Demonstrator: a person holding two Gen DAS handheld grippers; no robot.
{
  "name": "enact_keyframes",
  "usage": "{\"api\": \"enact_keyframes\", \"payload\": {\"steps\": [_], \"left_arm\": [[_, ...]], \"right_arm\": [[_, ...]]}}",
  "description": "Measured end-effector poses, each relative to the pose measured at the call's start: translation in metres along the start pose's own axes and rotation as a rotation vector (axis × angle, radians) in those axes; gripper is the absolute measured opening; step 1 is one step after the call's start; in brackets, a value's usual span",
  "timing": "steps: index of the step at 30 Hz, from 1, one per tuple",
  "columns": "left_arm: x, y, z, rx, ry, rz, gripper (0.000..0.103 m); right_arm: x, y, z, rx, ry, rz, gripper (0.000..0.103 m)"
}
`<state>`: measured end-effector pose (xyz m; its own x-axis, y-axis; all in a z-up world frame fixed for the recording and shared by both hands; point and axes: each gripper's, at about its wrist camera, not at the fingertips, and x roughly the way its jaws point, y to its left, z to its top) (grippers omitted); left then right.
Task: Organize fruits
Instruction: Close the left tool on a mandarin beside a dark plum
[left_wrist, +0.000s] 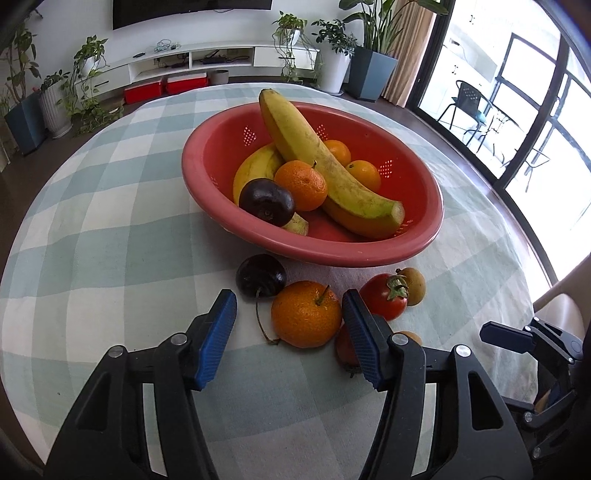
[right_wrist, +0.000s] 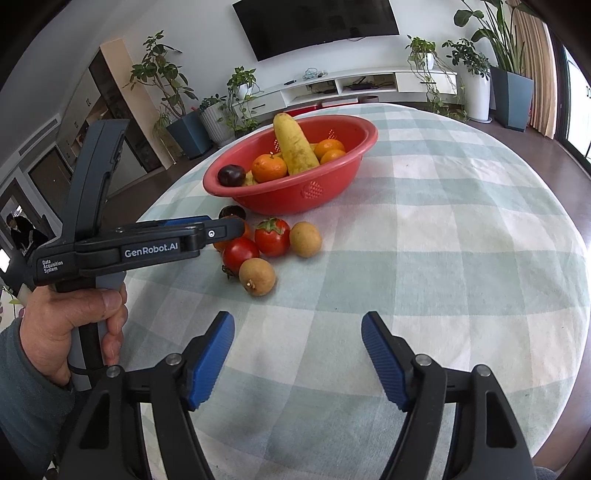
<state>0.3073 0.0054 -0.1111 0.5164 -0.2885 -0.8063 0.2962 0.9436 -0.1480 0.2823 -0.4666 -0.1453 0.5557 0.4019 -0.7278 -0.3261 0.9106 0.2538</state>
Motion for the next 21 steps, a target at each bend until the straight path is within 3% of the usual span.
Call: {"api": "enact_keyframes", "payload": {"steps": [9,19,21], "left_arm": [[0.001,0.007,-0.013,0.048,0.078,0.003,0.058],[0.010,0.005,-0.006,0.026,0.036,-0.010,0.057],[0.010,0.005,-0.005,0.029,0.030,-0.005,0.052]], "right_arm": [[0.000,0.000,0.001,0.001,0.001,0.001,0.074],[0.000,0.003,0.001,-0.012,0.003,-0.009,0.074],[0.000,0.003,0.001,-0.014,0.005,-0.011,0.074]]}}
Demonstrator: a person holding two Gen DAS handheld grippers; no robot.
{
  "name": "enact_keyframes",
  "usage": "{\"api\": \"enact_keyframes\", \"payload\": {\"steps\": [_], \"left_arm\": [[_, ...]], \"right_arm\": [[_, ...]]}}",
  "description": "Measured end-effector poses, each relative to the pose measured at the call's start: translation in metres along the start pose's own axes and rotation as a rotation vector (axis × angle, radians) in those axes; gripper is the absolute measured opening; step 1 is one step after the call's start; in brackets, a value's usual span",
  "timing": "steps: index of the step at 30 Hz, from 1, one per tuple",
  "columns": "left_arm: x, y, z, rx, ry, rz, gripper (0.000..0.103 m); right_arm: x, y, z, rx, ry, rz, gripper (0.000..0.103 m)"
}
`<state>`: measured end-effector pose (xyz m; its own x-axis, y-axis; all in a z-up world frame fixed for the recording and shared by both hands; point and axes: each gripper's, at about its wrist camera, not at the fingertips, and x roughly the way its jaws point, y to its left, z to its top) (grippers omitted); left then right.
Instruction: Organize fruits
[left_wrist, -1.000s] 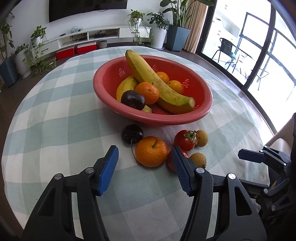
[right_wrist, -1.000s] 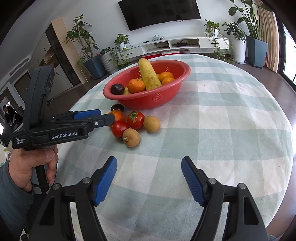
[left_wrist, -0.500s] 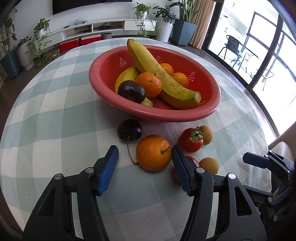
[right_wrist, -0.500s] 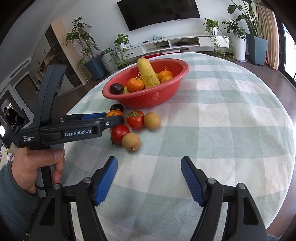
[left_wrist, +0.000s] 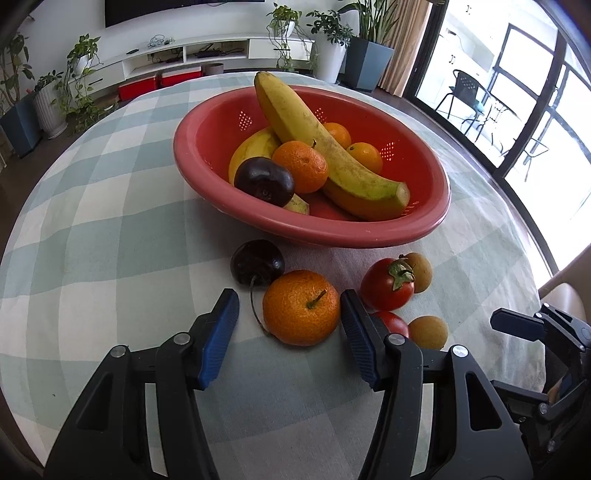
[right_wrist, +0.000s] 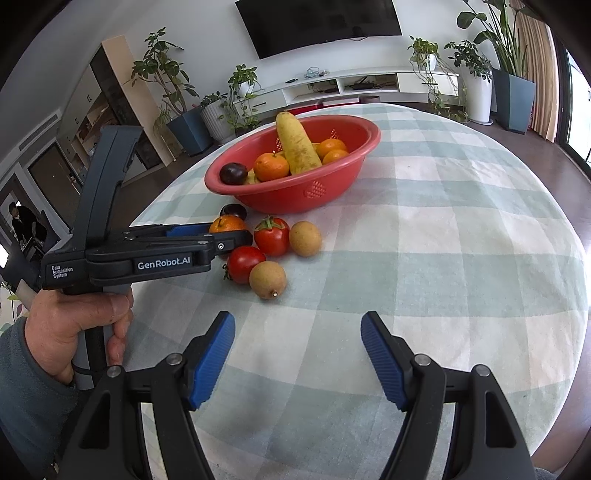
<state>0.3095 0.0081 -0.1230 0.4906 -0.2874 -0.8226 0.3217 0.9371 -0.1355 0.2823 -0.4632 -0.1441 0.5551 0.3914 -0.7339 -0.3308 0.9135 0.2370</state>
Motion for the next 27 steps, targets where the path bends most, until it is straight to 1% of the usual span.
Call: {"api": "enact_keyframes", "payload": {"steps": [1,3,6,15,18,24,27], "left_arm": [[0.000,0.001,-0.001,-0.001,-0.003,-0.005,0.051],[-0.002,0.002,-0.003,-0.002,-0.009,-0.011,0.045],[-0.003,0.002,-0.005,0.005,-0.013,-0.014,0.043],[-0.002,0.001,-0.003,0.012,-0.006,-0.019,0.043],[-0.005,0.001,-0.007,0.012,-0.010,-0.031,0.039],[-0.013,0.005,-0.015,0.010,-0.019,-0.038,0.038],[-0.019,0.005,-0.020,0.010,-0.020,-0.054,0.038]], "right_arm": [[0.000,0.000,0.000,-0.001,0.002,0.000,0.074],[0.001,0.001,0.001,-0.003,0.004,0.001,0.074],[0.001,0.003,0.002,-0.011,0.002,0.002,0.074],[0.002,0.007,0.003,-0.023,0.005,-0.005,0.073],[0.002,0.008,0.004,-0.027,0.005,-0.009,0.072],[0.003,0.010,0.005,-0.034,0.005,-0.011,0.070],[0.003,0.010,0.005,-0.037,0.007,-0.013,0.070]]}}
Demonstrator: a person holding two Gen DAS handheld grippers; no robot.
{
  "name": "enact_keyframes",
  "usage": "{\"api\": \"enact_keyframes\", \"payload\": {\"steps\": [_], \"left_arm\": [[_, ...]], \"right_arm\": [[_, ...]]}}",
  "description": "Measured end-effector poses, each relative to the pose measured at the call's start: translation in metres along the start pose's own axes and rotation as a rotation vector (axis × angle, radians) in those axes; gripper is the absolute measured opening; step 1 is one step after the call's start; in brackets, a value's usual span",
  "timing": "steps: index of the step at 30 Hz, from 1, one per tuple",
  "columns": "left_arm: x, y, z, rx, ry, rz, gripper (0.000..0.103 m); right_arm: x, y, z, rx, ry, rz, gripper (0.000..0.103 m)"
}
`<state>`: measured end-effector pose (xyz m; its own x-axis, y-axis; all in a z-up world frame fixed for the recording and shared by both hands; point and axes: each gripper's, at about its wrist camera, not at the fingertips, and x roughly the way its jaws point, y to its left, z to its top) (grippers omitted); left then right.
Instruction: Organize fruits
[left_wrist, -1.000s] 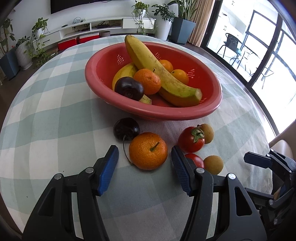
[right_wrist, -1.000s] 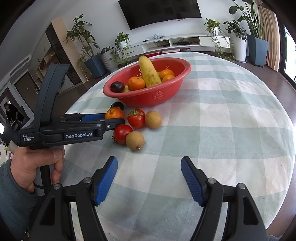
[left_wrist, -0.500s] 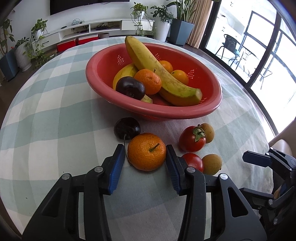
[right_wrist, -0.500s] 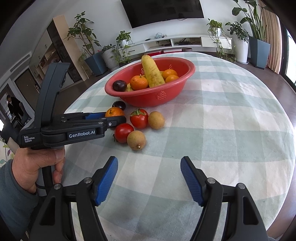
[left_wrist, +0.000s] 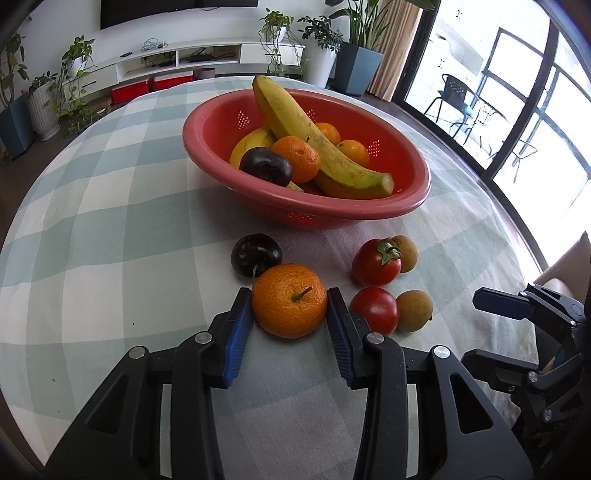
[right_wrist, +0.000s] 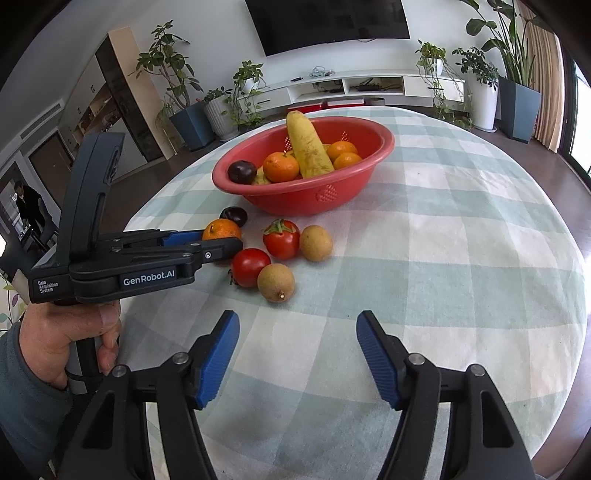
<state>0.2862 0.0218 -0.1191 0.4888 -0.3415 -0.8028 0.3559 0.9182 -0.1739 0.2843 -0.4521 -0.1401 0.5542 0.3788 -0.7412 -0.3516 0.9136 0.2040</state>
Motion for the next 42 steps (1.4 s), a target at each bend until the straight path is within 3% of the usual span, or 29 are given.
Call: {"api": "enact_keyframes", "payload": {"steps": [21,28,33,37,42], "left_arm": [[-0.053,-0.020,-0.076,0.073,-0.013,-0.121,0.038],[-0.071,-0.031,-0.085,0.135,-0.083,-0.203,0.038],[-0.071,-0.038,-0.088,0.165,-0.072,-0.196,0.038],[-0.078,-0.035,-0.090,0.145,-0.067,-0.182,0.038],[-0.088,-0.020,-0.100,0.054,-0.072,-0.224,0.038]], "right_arm": [[0.009,0.013,0.002,-0.038,0.017,-0.015,0.070],[0.012,0.016,0.002,-0.044,0.026,-0.015,0.070],[0.012,0.018,0.002,-0.057,0.023,-0.015,0.070],[0.013,0.018,0.002,-0.054,0.029,-0.012,0.070],[0.013,0.029,0.002,-0.081,0.030,0.015,0.070]]}}
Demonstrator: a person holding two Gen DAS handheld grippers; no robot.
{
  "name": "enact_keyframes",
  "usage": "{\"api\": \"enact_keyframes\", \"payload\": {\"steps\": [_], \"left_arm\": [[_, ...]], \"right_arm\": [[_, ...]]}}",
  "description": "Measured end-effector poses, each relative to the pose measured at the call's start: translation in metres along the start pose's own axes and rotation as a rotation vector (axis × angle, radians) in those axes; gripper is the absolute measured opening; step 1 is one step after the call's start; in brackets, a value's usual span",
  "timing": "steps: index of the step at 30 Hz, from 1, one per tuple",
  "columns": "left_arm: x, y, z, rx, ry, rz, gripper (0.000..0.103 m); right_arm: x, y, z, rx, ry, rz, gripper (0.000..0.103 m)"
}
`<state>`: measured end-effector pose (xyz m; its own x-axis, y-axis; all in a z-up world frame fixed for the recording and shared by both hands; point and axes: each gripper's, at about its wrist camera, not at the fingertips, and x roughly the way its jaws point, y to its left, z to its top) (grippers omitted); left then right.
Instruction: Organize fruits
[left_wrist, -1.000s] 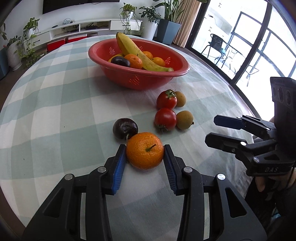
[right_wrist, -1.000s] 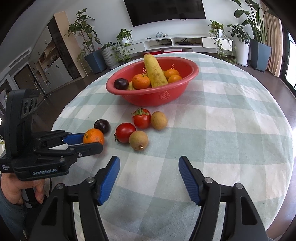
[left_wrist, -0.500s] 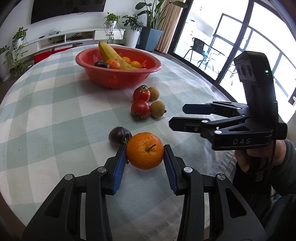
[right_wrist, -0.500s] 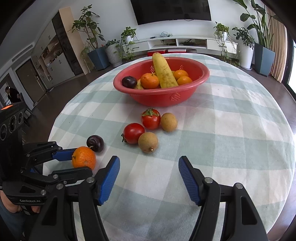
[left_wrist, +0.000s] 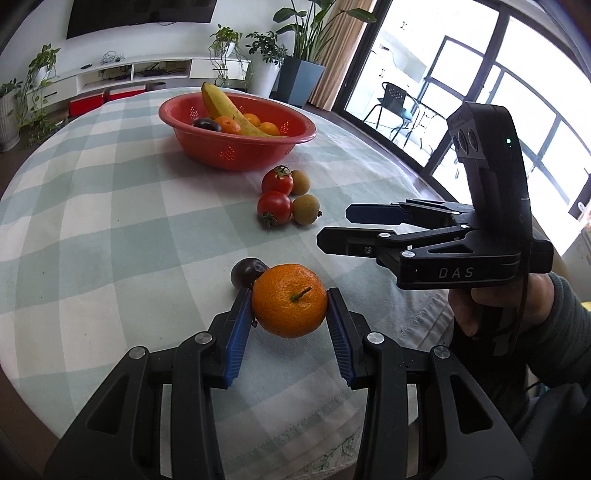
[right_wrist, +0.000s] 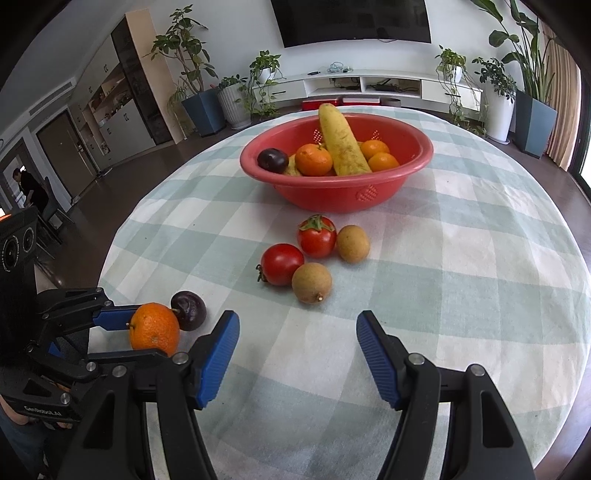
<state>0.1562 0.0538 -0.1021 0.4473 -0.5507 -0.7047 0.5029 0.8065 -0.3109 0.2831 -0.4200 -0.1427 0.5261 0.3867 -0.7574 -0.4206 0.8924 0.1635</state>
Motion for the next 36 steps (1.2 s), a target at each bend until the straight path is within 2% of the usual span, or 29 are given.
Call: {"api": "enact_keyframes", "payload": {"steps": [5,10,15,20,23,28,30,32,36], "left_arm": [[-0.001,0.005,-0.009,-0.068,0.033,-0.050,0.038],[-0.004,-0.010,-0.013,0.003,0.018,-0.039,0.038],[-0.003,-0.015,-0.016,0.026,0.028,-0.023,0.038],[0.008,-0.023,-0.019,0.084,0.068,0.036,0.039],[0.013,-0.028,-0.022,0.118,0.085,0.090,0.058],[0.008,-0.033,-0.027,0.132,0.074,0.183,0.058],[0.004,-0.037,-0.029,0.141,0.063,0.234,0.058],[-0.006,-0.045,-0.032,0.163,0.016,0.293,0.058],[-0.024,-0.061,-0.040,0.186,-0.058,0.282,0.058]], "right_arm": [[0.005,0.013,-0.001,-0.037,0.014,0.039,0.070],[0.005,0.011,-0.001,-0.024,0.018,0.036,0.070],[0.002,0.006,-0.002,-0.017,0.012,0.020,0.070],[0.003,0.001,-0.002,-0.003,0.019,0.008,0.070],[0.003,0.000,-0.002,-0.011,0.024,-0.005,0.070],[0.001,-0.006,0.004,0.001,0.020,-0.025,0.070],[-0.002,-0.004,0.006,0.003,0.024,-0.001,0.070],[-0.002,0.003,0.007,0.005,0.051,0.071,0.070],[0.001,0.034,0.012,-0.073,0.092,0.171,0.070]]}}
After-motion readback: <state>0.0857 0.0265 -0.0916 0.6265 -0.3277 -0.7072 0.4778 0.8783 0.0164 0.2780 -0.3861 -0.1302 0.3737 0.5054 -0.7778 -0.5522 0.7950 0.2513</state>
